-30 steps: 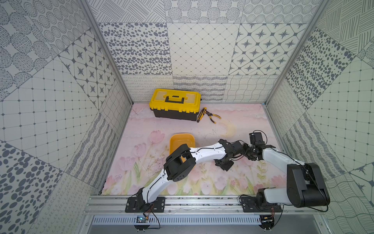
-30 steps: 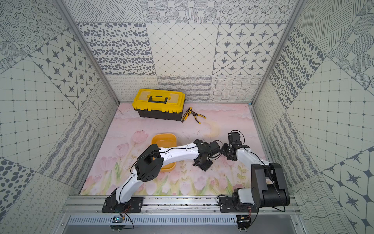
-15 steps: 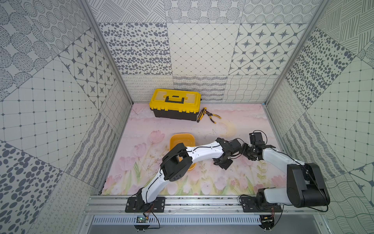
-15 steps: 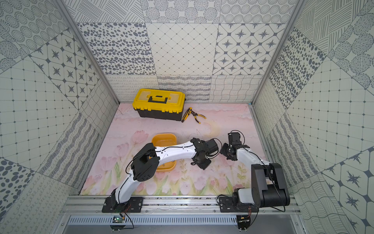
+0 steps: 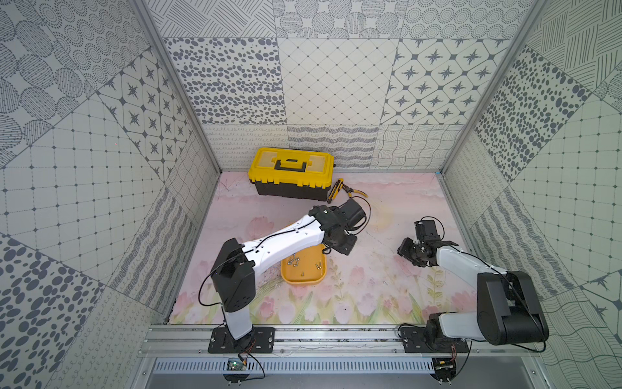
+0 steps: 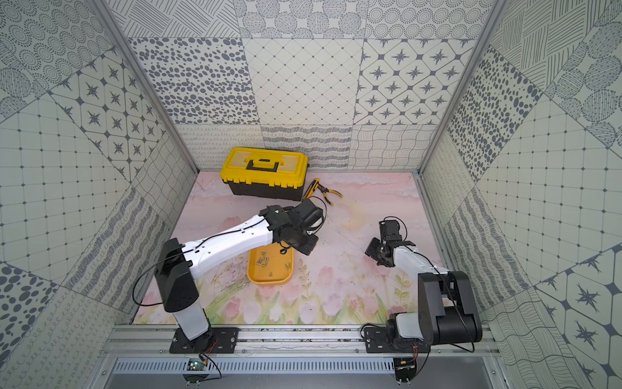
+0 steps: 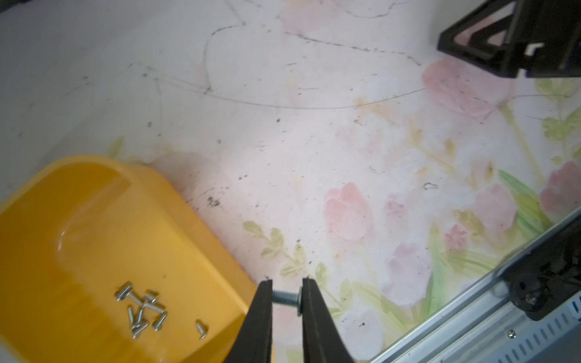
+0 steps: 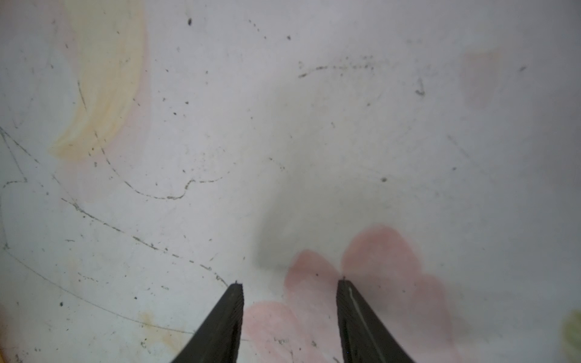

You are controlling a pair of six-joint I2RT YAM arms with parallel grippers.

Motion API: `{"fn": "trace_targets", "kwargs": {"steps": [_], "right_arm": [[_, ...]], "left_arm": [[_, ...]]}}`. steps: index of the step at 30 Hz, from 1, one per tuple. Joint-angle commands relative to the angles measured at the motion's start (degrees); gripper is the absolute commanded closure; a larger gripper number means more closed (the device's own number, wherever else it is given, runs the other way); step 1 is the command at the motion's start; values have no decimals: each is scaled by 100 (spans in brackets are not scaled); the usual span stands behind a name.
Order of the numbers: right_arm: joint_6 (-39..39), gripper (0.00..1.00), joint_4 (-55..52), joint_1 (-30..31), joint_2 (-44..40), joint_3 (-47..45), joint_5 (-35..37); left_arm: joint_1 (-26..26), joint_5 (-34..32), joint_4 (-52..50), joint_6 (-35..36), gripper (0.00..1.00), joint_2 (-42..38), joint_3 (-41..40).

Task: Put the screws on the desktop into the storage box
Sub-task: Place the screw in the storage box.

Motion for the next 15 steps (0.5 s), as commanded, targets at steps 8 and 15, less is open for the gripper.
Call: {"fn": "trace_targets", "kwargs": {"steps": [8,15], "right_arm": [[-13,46,18,-32,12,-26,-73],[-57,39,-65,-32,-254,15,-140]], "left_arm": [[1388,-133,647,-983,85,-997,-2160],[1652,-590,1098,-1147,45,-1302,-2403]]}}
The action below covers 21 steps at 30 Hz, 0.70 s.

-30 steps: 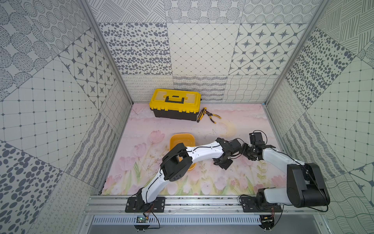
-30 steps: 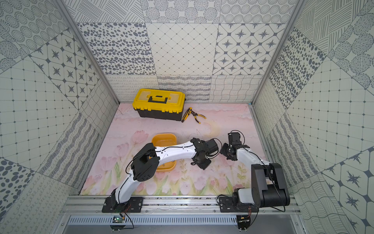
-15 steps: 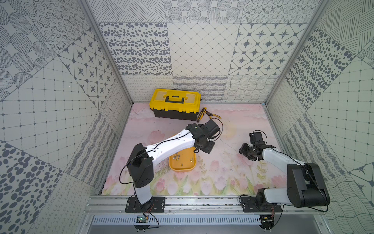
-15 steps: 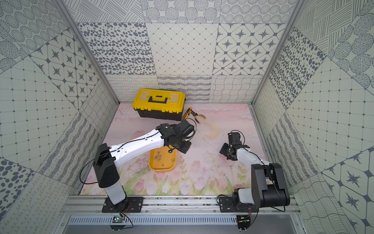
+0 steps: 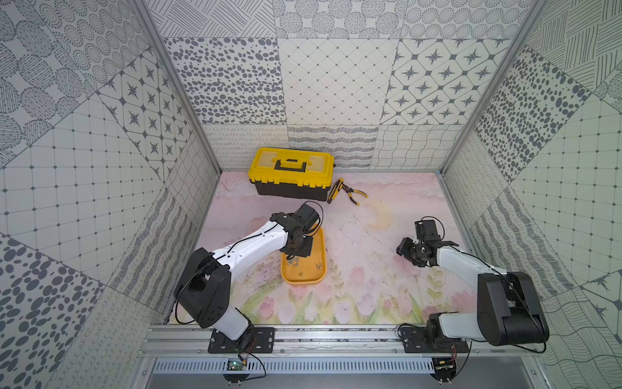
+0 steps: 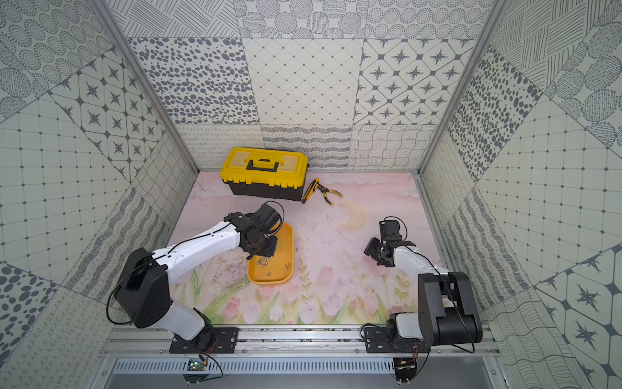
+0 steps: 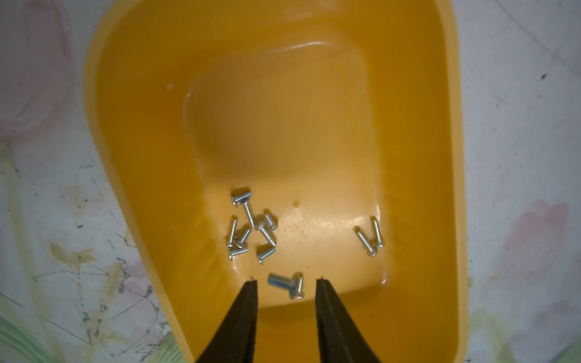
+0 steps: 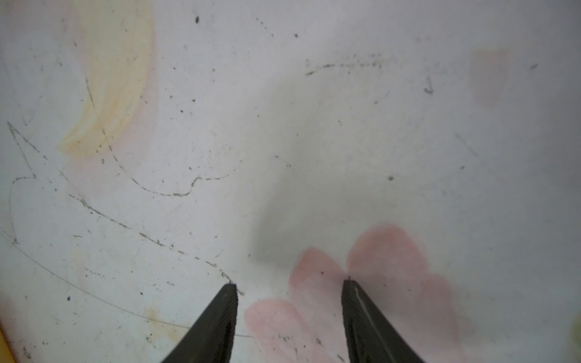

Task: Put the screws on the desktop into the storage box
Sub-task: Place the screw in the storage box, then reset both arms

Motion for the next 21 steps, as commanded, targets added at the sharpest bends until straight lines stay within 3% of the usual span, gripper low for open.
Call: {"fn": "trace_targets", "kwargs": {"steps": [1,3,5,9,14,18,21], "right_arm": [[-49,37,-159,-32,-347,107,-43],[-79,31,-317,-23,-700,339,-46],[-124,22,-258,-10,-1166,547,-29],[-601,10,446,-14,-1955,645,175],[-1457,4,2527,-5,-2225,-358,795],[-2063,3,4153,-5,-1857,-1335,1529],[-2592,3,4630,-11,-1315,-1567,1648]], "left_arm": [[159,-556,666,-357,38,-350,-176],[165,-960,877,-388,20,-698,-304],[201,-1399,1192,-340,12,-1151,-491],[279,-2283,1756,-115,11,-2080,-1014],[614,-3687,3308,268,9,-3359,-2505],[974,-3758,5852,1390,9,-3701,-4129],[1454,-3533,6896,1678,9,-3067,-4748]]}}
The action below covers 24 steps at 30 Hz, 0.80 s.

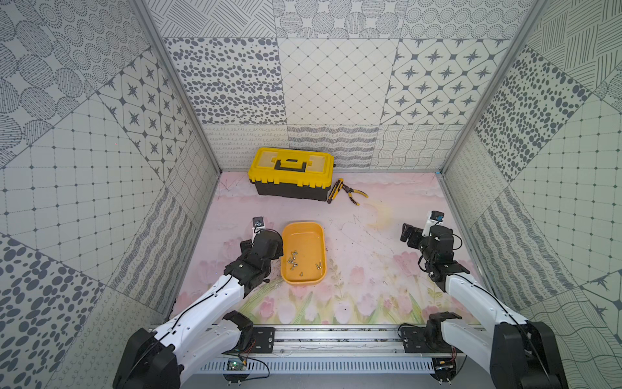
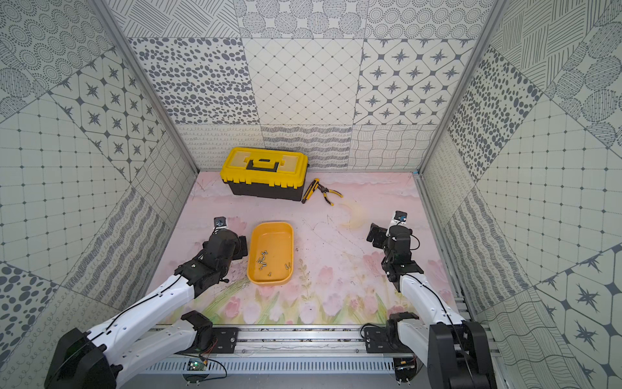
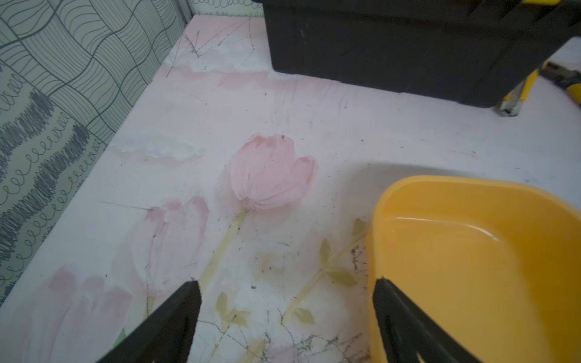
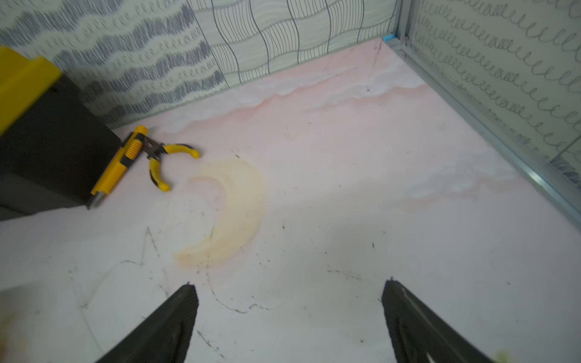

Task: Put the screws on the desktop into the storage box
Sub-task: Reset both arms

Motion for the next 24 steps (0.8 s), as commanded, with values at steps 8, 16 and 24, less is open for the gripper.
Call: {"fn": "trace_targets", "kwargs": {"steps": [8,16,24], "right_arm": [[-1083,3,3769,-67,1844,-259,478],[-1185,3,4623,-111,2792,-190,124],[-1239,3,3562,-137,2670,240,-93]], "left_arm": [[1500,545,4279,1399,10,2287,-430],[1897,2544,6175,1513,7,3254,-852],[1997,2609,5871,1504,1,3496,-501]]}}
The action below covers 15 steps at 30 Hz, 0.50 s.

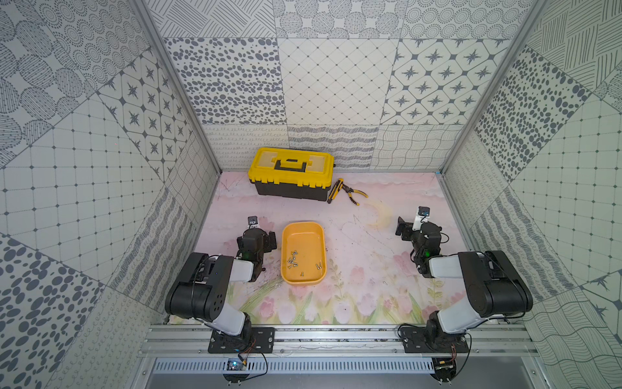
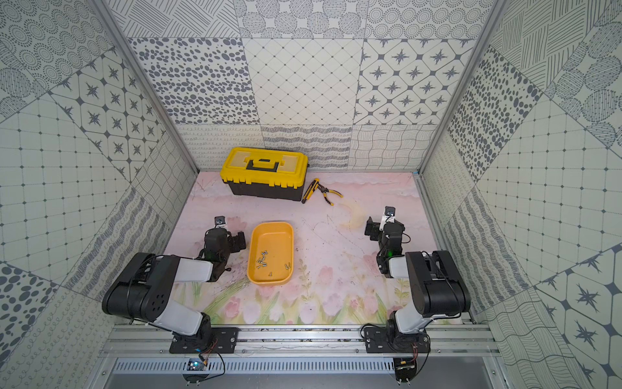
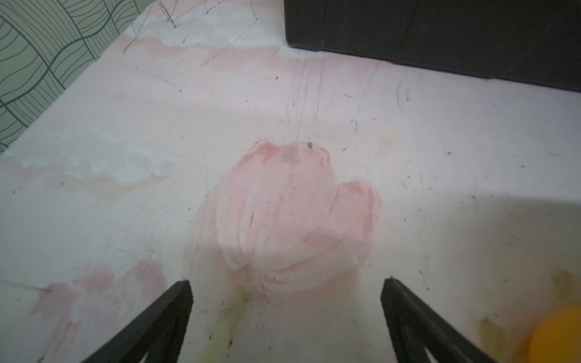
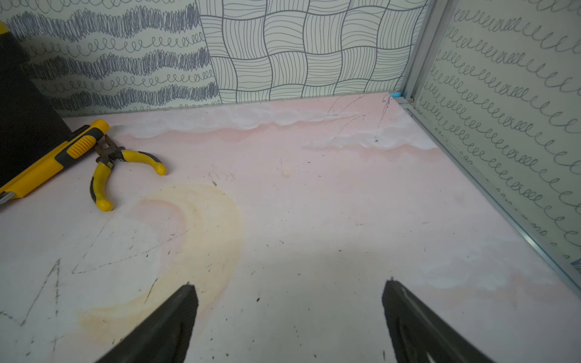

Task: Put the screws on the desktop into the storage box
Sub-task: Reset both arms

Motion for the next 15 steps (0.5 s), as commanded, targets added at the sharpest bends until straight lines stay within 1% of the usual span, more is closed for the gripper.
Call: {"fn": "trace_targets", "kwargs": {"steps": [1,3,5,6,8,9,15], "right_arm": [[-85,3,-50,-28,-57,64,-109],[-86,3,-55,-28,-60,66,-107],[-86,3,-58,-28,-57,63,-106],[-96,3,-53,-28,-54,62,-101],[-102,3,-62,-19,-47,66,-104],[-100,3,-54,-21,-54,66,-106],[-134,3,-86,-7,-50,91,-138]], "left_arm": [[77,656,679,139,1,1,108],[72,652,899,204,1,79,70],[78,669,687,155,1,34,105],[72,654,854,200,1,70,71],[77,669,679,139,1,17,107],[76,660,801,188,1,59,83],[73,669,749,156,1,40,93]]}}
